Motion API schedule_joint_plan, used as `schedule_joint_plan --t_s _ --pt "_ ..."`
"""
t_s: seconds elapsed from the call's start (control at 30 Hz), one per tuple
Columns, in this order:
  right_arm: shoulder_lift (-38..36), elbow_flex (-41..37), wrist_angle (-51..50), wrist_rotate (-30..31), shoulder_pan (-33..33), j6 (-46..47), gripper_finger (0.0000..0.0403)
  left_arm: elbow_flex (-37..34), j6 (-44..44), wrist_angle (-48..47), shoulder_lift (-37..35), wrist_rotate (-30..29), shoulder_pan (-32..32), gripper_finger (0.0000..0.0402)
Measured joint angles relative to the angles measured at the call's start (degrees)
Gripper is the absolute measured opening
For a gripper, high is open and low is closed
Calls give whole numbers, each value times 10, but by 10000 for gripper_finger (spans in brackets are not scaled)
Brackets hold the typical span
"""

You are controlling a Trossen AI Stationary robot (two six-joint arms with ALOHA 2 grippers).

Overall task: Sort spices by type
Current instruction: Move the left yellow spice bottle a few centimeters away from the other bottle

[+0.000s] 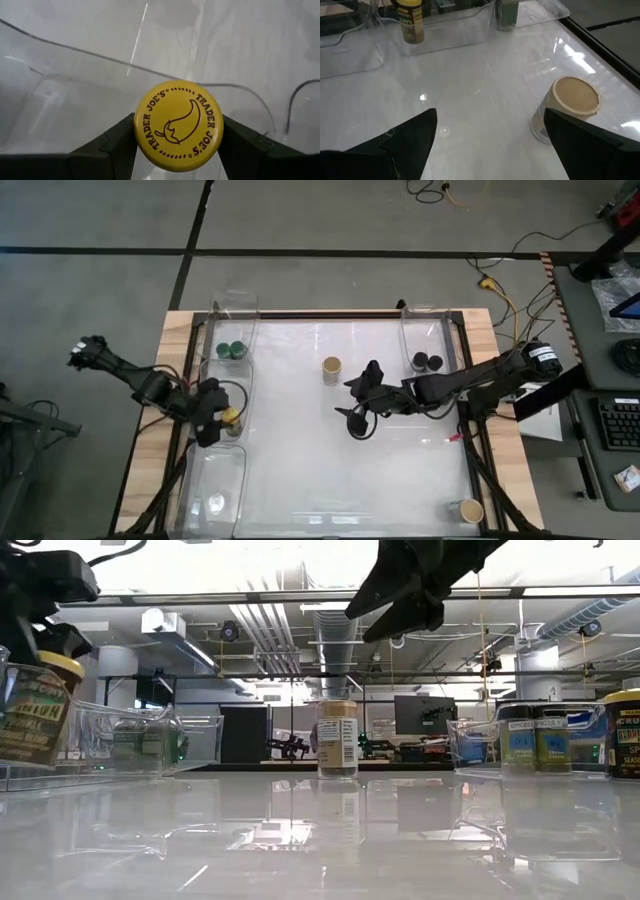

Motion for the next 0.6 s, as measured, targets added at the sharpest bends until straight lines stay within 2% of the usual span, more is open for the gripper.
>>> schedule_joint_plan --t_s 0.27,0.6 --pt "0 0 0 0 0 0 359 -22 -67 0 1 -57 -64 211" --pt "0 0 0 0 0 -1 359 -23 -62 21 26 -59 -80 211"
